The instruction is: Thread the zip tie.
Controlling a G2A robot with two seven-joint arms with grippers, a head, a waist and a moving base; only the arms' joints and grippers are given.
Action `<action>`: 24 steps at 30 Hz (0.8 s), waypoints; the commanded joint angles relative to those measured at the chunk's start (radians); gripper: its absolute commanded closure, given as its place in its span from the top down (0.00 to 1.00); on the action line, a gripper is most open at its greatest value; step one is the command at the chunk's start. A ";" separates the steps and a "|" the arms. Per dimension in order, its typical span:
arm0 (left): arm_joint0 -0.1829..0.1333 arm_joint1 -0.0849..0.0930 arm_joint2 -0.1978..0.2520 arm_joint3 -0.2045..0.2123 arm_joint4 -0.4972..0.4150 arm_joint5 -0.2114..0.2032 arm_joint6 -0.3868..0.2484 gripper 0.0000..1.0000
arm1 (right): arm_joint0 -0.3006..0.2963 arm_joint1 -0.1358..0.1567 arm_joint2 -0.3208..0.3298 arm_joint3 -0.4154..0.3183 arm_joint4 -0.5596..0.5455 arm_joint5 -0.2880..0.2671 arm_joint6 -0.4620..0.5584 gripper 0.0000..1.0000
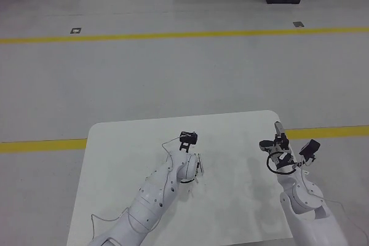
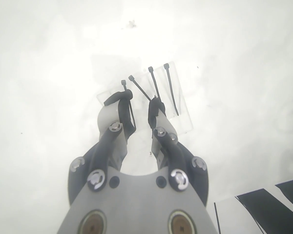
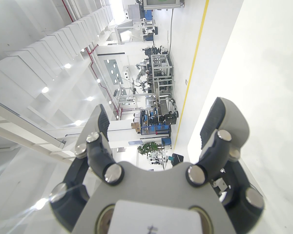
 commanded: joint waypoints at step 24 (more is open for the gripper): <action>0.010 -0.049 -0.035 0.055 0.091 0.000 -0.002 0.13 | 0.000 0.000 0.000 0.000 0.000 0.000 0.000 1.00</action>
